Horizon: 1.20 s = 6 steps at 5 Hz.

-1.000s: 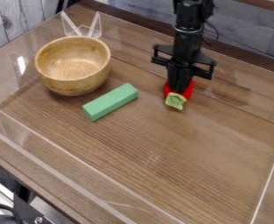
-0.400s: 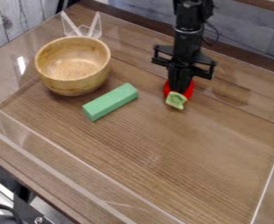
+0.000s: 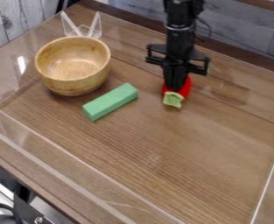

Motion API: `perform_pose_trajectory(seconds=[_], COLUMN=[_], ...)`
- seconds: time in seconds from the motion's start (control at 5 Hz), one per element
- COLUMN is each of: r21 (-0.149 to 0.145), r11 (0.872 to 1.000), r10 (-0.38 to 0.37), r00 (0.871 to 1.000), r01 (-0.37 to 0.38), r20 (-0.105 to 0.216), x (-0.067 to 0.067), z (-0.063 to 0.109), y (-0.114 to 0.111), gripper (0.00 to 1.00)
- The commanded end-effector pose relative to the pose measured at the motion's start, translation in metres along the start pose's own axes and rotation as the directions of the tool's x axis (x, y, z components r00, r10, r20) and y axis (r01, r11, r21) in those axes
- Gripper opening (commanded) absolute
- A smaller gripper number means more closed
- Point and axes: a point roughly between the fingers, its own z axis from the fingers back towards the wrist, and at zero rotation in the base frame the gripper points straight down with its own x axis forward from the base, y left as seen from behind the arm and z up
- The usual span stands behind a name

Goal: Move the red fruit to the left

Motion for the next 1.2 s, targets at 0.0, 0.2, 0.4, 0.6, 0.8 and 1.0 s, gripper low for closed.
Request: perform_pose_trajectory(seconds=[0.0, 0.2, 0.4, 0.6, 0.8, 1.0], r21=[-0.026, -0.056, -0.077, -0.085, -0.078, -0.073], r11=[1.0, 0.998, 0.995, 0.993, 0.99, 0.986], r10=[0.016, 0.041, 0.073, 0.102, 0.135, 0.165], r00=[0.994, 0.986, 0.979, 0.973, 0.967, 0.962], r01=[-0.013, -0.033, -0.059, -0.086, -0.121, -0.152], r20=[0.109, 0.161, 0.192, 0.208, 0.215, 0.219], x=[0.003, -0.004, -0.011, -0.021, -0.027, -0.032], z=[0.053, 0.092, 0.119, 0.123, 0.121, 0.123], y=[0.007, 0.02, 0.039, 0.064, 0.095, 0.126], gripper=[0.0, 0.0, 0.0, 0.0, 0.0, 0.0])
